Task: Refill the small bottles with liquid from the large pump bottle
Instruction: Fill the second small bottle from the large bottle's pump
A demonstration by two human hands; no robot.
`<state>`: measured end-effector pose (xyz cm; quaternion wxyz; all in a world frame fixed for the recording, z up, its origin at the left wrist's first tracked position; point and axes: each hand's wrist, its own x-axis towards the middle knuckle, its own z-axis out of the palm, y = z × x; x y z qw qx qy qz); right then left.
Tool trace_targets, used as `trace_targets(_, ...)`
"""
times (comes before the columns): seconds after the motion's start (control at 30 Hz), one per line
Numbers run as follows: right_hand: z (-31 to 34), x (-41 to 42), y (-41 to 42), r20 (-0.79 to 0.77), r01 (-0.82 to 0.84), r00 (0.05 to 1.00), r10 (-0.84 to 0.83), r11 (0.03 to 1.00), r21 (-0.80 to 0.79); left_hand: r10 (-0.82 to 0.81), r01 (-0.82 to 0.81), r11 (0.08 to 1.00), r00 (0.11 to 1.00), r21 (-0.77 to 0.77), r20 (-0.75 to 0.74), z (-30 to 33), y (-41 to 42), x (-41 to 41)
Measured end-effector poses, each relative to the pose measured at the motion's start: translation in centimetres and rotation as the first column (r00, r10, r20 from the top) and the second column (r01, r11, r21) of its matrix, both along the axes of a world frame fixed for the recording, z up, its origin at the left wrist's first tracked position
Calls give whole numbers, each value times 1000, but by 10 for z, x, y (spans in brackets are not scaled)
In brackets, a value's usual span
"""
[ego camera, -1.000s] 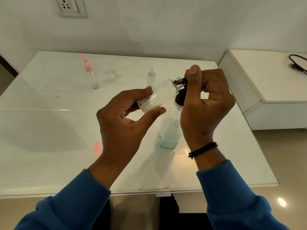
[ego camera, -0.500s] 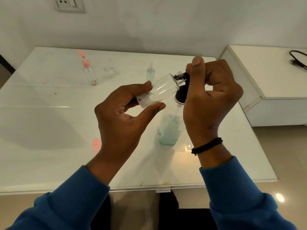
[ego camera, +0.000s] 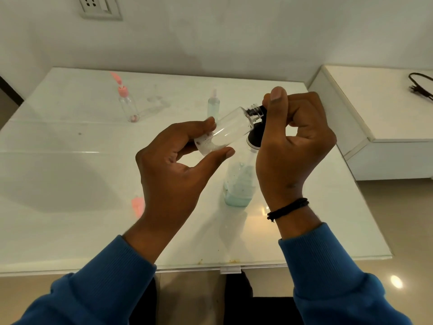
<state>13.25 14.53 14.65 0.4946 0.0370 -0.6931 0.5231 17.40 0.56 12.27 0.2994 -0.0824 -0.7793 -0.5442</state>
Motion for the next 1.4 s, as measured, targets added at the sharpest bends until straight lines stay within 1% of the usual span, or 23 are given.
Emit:
trace_targets(0.27, 1, -3, 2, -3, 18, 1000, -18, 1000, 4, 2, -2, 1000, 1000, 11, 0, -1, 0, 0)
trace_targets(0.43, -3, -2, 1, -15, 14, 1000, -14, 1000, 18, 5, -5, 1000, 1000, -12, -5, -1, 0, 0)
trace_targets(0.67, -1, -2, 3, -16, 31, 999, -31, 999, 19, 3, -3, 1000, 1000, 7, 2, 0, 0, -1)
trace_targets(1.17, -3, -2, 3, -7, 11, 1000, -11, 1000, 10, 8, -8, 1000, 1000, -6, -3, 0, 0, -1)
trace_targets(1.4, 1, -7, 6, -7, 32, 999, -32, 999, 28, -5, 4, 1000, 1000, 16, 7, 0, 2, 0)
